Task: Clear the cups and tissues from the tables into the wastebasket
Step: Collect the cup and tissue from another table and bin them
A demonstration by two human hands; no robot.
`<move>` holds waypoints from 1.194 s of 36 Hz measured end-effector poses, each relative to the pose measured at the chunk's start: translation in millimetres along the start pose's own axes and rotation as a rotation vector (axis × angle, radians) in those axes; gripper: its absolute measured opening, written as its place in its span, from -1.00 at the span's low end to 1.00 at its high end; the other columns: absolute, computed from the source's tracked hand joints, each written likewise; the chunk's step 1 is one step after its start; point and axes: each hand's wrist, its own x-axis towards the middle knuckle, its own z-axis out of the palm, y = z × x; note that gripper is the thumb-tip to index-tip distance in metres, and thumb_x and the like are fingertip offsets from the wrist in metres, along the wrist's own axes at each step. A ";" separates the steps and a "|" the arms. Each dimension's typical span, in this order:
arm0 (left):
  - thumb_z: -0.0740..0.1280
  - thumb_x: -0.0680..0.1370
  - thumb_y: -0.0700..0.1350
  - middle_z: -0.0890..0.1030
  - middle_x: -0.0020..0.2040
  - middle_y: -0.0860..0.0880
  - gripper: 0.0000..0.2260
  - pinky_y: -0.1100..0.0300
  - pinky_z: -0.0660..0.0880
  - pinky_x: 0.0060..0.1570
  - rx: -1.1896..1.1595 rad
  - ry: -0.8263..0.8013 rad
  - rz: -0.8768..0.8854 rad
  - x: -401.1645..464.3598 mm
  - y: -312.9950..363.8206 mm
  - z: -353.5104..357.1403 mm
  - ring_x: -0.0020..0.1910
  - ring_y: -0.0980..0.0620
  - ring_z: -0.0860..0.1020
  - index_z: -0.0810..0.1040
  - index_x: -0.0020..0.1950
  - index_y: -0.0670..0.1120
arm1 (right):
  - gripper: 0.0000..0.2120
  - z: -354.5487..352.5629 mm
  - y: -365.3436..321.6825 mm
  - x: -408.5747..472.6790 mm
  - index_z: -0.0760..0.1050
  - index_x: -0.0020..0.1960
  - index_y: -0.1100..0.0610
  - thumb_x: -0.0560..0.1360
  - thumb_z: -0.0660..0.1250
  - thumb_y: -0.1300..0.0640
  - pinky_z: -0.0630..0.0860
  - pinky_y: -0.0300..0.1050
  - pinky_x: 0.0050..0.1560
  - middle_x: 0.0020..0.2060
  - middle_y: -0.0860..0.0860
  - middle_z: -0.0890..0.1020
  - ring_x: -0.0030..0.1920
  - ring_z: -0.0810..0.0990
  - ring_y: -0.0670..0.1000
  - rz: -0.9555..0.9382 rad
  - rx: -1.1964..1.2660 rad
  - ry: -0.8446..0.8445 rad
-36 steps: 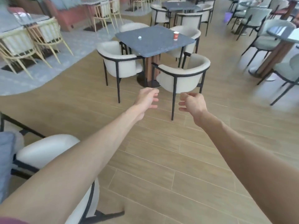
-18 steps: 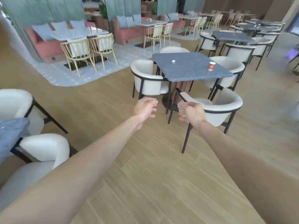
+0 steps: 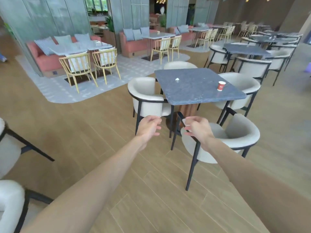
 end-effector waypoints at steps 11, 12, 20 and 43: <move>0.31 0.56 -0.12 0.63 0.08 -0.03 -0.80 -0.01 0.63 0.04 0.043 -0.076 -0.015 155.2 47.0 88.5 0.02 -0.01 0.66 0.58 0.16 -0.10 | -0.90 -34.6 -22.3 175.6 0.56 -0.04 0.11 0.53 0.26 0.20 0.63 0.01 0.04 -0.10 0.07 0.61 -0.09 0.59 0.02 0.007 0.026 0.061; 0.31 0.56 -0.12 0.63 0.07 -0.03 -0.81 -0.01 0.63 0.04 0.051 -0.091 -0.015 166.5 50.0 97.9 0.02 -0.02 0.66 0.58 0.15 -0.10 | -0.90 -37.4 -21.9 189.8 0.56 -0.04 0.11 0.53 0.27 0.20 0.63 0.01 0.05 -0.08 0.06 0.62 -0.08 0.60 0.01 0.008 0.027 0.065; 0.30 0.54 -0.16 0.63 -0.01 -0.07 -0.78 -0.05 0.61 0.05 0.056 -0.085 -0.005 255.5 75.0 165.8 -0.03 -0.06 0.63 0.59 0.15 -0.16 | -0.88 -62.7 -28.2 313.8 0.53 0.04 0.14 0.52 0.30 0.18 0.63 0.02 0.06 -0.03 0.09 0.61 -0.05 0.61 0.05 0.031 0.064 0.014; 0.31 0.56 -0.19 0.61 0.07 -0.09 -0.76 0.01 0.59 0.06 0.109 -0.061 -0.103 520.9 67.6 173.5 0.02 -0.03 0.59 0.54 0.22 -0.14 | -0.90 10.4 -15.9 594.1 0.56 -0.02 0.10 0.49 0.30 0.16 0.63 -0.08 -0.08 -0.10 0.08 0.64 -0.07 0.63 0.07 0.120 -0.008 -0.144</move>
